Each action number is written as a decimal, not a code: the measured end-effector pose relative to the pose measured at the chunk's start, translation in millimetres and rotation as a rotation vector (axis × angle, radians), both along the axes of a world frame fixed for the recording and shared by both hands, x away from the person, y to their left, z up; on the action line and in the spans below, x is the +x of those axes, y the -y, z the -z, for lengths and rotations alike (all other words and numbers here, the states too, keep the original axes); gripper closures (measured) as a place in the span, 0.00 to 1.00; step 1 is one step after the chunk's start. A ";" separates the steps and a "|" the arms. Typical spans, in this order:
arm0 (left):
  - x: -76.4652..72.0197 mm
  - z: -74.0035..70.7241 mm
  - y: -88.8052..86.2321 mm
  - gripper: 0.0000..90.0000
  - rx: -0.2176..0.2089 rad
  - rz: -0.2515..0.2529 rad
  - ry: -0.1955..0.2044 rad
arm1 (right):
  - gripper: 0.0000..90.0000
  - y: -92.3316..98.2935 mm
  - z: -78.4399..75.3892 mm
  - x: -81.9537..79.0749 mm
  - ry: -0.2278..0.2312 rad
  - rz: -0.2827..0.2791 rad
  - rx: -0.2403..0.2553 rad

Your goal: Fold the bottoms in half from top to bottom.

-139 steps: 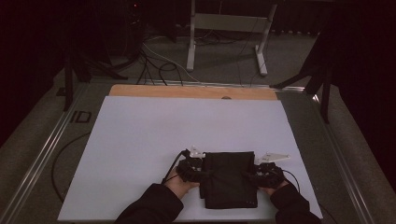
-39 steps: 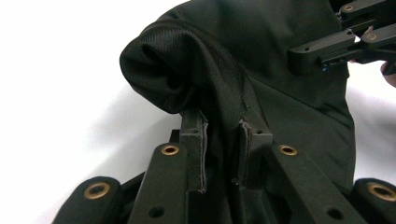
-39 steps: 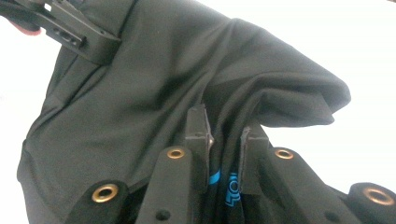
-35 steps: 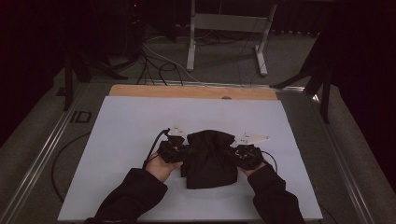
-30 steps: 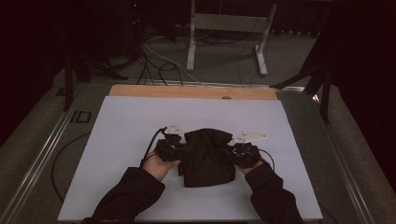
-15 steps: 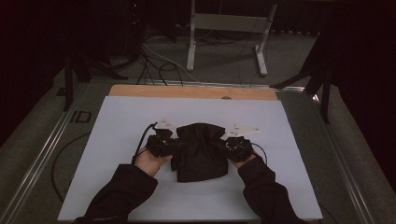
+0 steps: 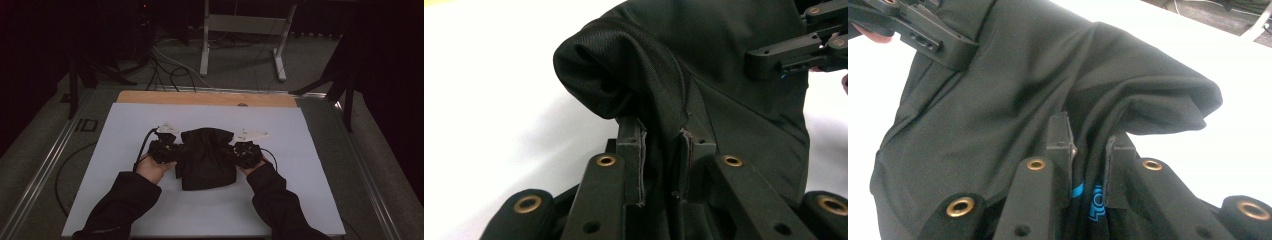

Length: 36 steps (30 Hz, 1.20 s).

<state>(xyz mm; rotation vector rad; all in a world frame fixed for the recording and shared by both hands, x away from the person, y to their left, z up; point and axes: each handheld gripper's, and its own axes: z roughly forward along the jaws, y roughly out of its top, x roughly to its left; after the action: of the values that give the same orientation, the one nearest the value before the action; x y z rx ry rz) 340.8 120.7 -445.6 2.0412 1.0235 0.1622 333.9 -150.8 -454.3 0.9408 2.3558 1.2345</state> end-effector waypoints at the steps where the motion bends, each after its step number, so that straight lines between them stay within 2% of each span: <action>1: 1.2 0.3 -1.1 0.86 -0.002 0.001 -0.002 | 0.87 -0.9 0.6 1.0 0.004 -0.001 -0.001; 5: 5.5 0.8 -3.6 0.86 -0.002 0.007 -0.003 | 0.87 -5.3 2.6 4.6 0.005 0.005 -0.004; 16: 20.7 11.1 -9.1 0.86 -0.005 -0.020 -0.023 | 0.87 -14.0 12.1 16.4 -0.009 0.032 -0.017; 30: 45.7 28.7 -9.5 0.86 -0.014 -0.033 -0.056 | 0.87 -16.1 24.4 34.2 -0.010 0.076 -0.061; 36: 54.3 32.3 -6.1 0.86 -0.006 -0.035 -0.053 | 0.87 -14.5 28.4 41.6 -0.016 0.091 -0.075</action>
<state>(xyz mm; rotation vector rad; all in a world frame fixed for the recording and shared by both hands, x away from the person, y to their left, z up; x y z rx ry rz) 395.1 126.7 -477.8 2.0323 1.0921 0.1235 375.5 -136.2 -482.6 1.0243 2.3264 1.1005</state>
